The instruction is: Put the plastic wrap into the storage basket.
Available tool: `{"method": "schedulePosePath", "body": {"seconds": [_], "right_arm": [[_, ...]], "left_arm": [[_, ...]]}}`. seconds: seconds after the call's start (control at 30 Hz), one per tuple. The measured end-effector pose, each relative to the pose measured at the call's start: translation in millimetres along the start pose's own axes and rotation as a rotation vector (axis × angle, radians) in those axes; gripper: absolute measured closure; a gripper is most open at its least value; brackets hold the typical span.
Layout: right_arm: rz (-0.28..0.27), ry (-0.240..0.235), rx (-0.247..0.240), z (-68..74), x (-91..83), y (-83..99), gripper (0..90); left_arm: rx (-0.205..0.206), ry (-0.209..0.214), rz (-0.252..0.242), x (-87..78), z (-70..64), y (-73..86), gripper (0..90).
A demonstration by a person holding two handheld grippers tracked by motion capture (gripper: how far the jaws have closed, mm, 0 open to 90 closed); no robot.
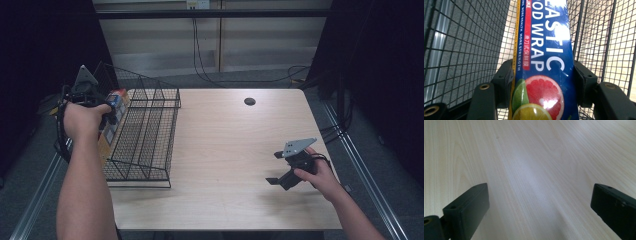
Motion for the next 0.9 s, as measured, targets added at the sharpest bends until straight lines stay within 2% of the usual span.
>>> {"method": "schedulePosePath", "body": {"seconds": [0.07, 0.1, 0.33, 0.9], "right_arm": [[0.000, 0.000, -0.001, -0.1, 0.0, 0.0, 1.6], [0.003, 0.005, 0.003, -0.2, -0.2, 0.2, 1.6], [0.001, 0.000, -0.002, 0.1, 0.4, 0.2, 1.6], [0.002, 0.001, 0.007, -0.1, 0.5, 0.0, 1.6]], "left_arm": [[-0.004, 0.005, 0.007, 1.0, -2.0, 0.7, 43.3], [0.014, 0.003, 0.016, 1.2, -1.7, 0.7, 43.3], [0.014, 0.005, 0.025, 4.4, -6.8, 1.5, 42.9], [0.015, 0.006, 0.046, 7.3, -3.3, 0.5, 41.0]]}}
Point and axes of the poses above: each handheld gripper's, and its own axes: x roughly forward along the jaws, y roughly out of its underside, z roughly to its left, the point moved 5 cm from there along x, roughly forward along the jaws, and after that the axes turned 8 degrees about -x, right-handed, at the moved point
